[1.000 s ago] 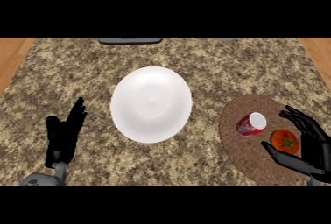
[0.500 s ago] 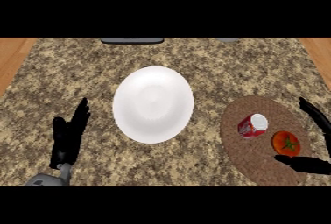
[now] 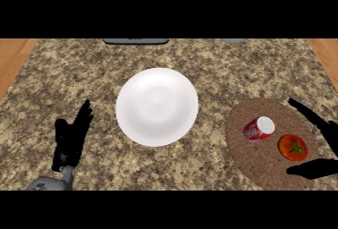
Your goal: Pick the can from the placemat and place it in the plate
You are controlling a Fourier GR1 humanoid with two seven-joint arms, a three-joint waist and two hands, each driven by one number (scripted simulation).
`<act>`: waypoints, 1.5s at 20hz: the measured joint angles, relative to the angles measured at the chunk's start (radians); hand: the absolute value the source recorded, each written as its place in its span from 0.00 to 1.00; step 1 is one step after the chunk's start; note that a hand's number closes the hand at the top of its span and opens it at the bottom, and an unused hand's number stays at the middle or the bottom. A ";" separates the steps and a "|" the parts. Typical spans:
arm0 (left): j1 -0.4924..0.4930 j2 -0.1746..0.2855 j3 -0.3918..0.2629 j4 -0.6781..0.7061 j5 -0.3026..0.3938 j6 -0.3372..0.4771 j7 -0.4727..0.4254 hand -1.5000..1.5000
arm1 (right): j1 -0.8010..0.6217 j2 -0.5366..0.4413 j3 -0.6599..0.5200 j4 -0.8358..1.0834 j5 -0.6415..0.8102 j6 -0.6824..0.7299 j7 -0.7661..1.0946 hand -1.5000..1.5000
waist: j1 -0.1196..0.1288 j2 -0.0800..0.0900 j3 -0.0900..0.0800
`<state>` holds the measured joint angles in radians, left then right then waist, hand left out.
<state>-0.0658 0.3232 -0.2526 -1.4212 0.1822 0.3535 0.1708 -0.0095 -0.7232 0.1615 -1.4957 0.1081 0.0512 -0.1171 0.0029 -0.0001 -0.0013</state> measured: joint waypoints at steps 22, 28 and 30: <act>0.017 -0.098 0.109 -0.023 -0.131 -0.090 0.030 0.50 | -0.131 0.206 -0.071 0.140 0.252 0.225 0.079 0.00 | -0.001 0.000 0.001; 0.030 -0.122 0.131 -0.047 -0.164 -0.107 0.054 0.50 | -0.159 0.257 -0.098 0.173 0.307 0.251 0.076 0.00 | -0.001 0.000 0.001; 0.041 -0.132 0.137 -0.056 -0.176 -0.112 0.051 0.50 | -0.163 0.273 -0.103 0.201 0.337 0.249 0.052 1.00 | -0.001 0.000 0.001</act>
<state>-0.0252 0.1914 -0.1152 -1.4770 0.0066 0.2417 0.2223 -0.1728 -0.4501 0.0589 -1.2945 0.4447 0.3004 -0.0655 0.0023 -0.0002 0.0000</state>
